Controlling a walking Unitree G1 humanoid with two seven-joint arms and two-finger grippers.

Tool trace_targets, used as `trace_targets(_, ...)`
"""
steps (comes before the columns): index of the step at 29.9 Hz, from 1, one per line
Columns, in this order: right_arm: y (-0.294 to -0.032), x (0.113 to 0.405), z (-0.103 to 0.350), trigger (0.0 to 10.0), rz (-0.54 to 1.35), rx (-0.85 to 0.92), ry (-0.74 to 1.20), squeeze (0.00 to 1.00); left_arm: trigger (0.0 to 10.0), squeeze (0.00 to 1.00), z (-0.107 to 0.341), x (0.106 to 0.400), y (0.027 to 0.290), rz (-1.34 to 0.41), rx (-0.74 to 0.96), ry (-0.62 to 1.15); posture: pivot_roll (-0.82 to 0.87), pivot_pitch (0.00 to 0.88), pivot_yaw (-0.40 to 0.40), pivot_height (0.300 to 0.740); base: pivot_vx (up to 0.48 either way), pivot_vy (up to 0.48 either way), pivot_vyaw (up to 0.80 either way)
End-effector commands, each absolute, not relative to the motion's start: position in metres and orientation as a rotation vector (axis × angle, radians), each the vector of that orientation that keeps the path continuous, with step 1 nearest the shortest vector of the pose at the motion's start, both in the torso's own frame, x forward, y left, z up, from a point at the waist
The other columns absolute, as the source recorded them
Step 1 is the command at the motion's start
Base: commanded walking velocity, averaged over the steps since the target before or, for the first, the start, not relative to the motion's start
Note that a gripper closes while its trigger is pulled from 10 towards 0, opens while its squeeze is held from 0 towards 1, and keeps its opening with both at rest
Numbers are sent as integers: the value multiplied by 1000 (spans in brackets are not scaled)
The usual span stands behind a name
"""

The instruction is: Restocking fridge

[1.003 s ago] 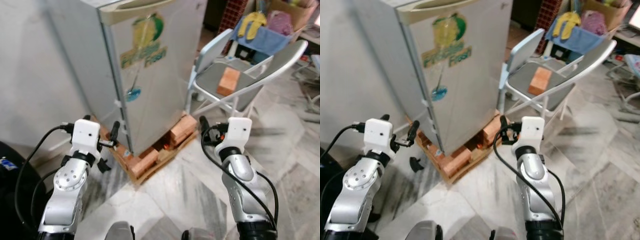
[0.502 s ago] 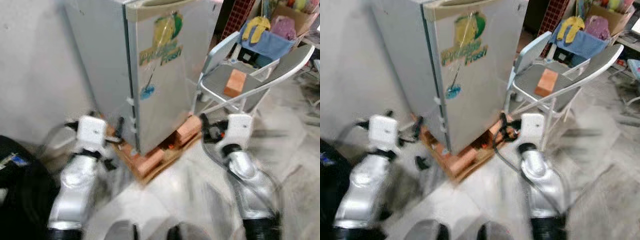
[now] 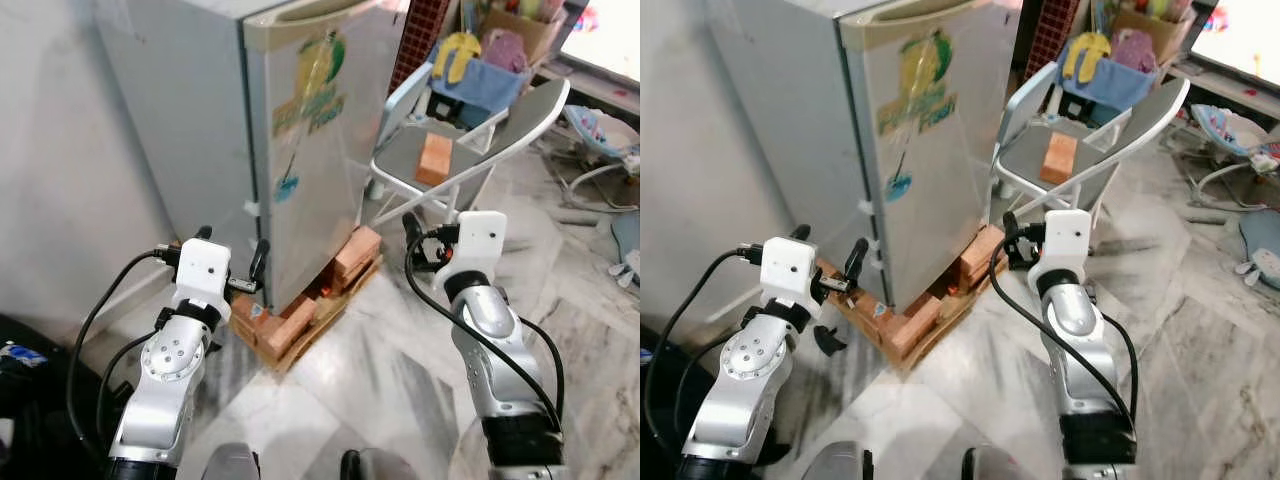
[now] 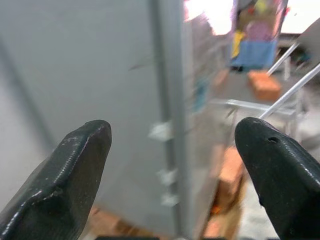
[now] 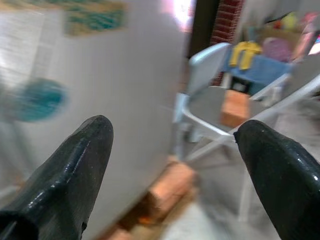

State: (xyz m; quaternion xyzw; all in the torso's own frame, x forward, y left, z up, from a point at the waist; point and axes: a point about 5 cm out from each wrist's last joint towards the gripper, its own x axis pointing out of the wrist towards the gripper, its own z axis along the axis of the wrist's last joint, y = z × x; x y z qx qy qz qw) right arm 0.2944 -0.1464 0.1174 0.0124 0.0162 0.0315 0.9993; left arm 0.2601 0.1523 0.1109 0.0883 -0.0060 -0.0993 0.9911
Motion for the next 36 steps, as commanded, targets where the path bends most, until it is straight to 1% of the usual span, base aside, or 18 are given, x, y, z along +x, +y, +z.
trace_targets(1, -148, 293, 121, 10000, 58, 10, 14, 0, 10000, 0, 114, 263, 149, -217, 166, -18, 107, 74, -65, 740, 247, 412, 0)
trace_targets(5, -148, 290, 119, 10000, 57, 9, 20, 0, 10000, 0, 116, 263, 146, -243, 174, -37, 103, 83, -63, 740, 271, 394, 0)
trace_targets(12, -149, 291, 120, 10000, 50, 11, 26, 0, 10000, 0, 117, 259, 136, -321, 179, -53, 105, 92, -62, 740, 477, 0, 0)
trace_targets(13, -148, 291, 119, 10000, 51, 11, 31, 0, 10000, 0, 117, 258, 136, -312, 138, -44, 108, 96, -62, 740, 480, 0, -550)
trace_targets(15, -147, 290, 118, 10000, 54, 13, 35, 0, 10000, 0, 119, 256, 136, -313, 117, -52, 111, 101, -61, 740, 240, 0, -675)
trace_targets(26, -142, 285, 114, 10000, 62, 18, 49, 0, 10000, 0, 119, 251, 131, -367, 100, -52, 120, 109, -60, 740, 0, 0, -800)
trace_targets(32, -142, 283, 113, 10000, 61, 19, 57, 0, 10000, 0, 120, 249, 132, -374, 66, -38, 122, 114, -56, 740, 0, 0, -800)
trace_targets(36, -142, 281, 112, 10000, 62, 18, 60, 0, 10000, 0, 120, 251, 134, -366, 79, -35, 121, 115, -55, 740, 0, 0, -800)
